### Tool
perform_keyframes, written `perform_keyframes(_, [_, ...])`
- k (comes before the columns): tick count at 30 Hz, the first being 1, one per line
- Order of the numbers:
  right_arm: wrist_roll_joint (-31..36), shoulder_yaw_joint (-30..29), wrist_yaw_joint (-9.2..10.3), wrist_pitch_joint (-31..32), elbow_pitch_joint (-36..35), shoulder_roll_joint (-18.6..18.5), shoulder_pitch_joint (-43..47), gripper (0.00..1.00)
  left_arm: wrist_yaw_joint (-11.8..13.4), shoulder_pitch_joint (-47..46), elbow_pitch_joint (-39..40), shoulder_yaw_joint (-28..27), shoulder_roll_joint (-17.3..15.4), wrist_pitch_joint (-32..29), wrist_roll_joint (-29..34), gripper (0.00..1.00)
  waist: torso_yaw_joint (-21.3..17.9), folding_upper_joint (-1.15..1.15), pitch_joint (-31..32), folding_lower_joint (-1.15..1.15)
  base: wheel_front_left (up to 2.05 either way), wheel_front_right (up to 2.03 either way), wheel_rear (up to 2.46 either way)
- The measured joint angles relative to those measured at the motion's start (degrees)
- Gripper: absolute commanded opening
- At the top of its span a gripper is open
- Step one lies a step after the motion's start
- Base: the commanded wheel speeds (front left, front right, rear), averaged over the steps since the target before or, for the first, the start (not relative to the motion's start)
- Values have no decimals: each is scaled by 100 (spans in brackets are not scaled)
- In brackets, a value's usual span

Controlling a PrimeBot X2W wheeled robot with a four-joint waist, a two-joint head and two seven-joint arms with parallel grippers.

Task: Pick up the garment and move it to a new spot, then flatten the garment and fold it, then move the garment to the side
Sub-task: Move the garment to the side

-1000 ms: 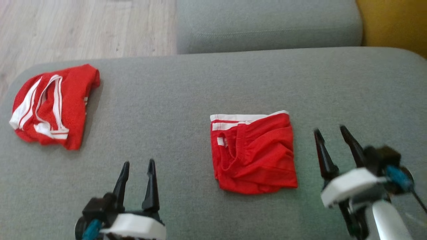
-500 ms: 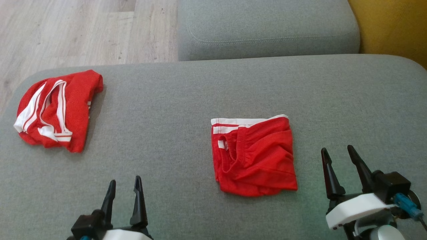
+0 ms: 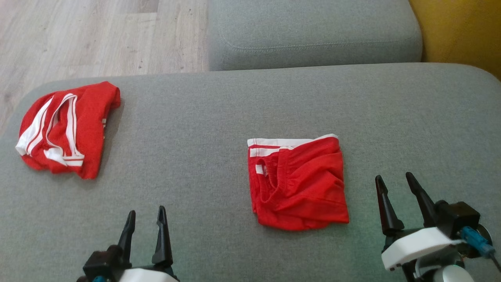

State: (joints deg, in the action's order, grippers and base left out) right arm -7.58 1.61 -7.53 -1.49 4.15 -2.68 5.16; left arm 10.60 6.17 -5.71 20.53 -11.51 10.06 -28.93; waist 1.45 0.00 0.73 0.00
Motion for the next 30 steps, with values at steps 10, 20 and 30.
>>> perform_keyframes(10, [2,83,-1,502,109,1,-23,100,8,-4,56,32,-27,-47,0,100,24,0,-111,0,0,0,0])
perform_keyframes(20, [99,187,-1,2387,820,-177,-1536,100,-9,-298,131,205,-21,-47,20,100,315,0,-390,1,0,0,0])
perform_keyframes(30, [-604,71,0,3381,1857,-367,-1817,100,-54,-354,56,288,19,-11,19,100,807,0,-614,1,0,0,0])
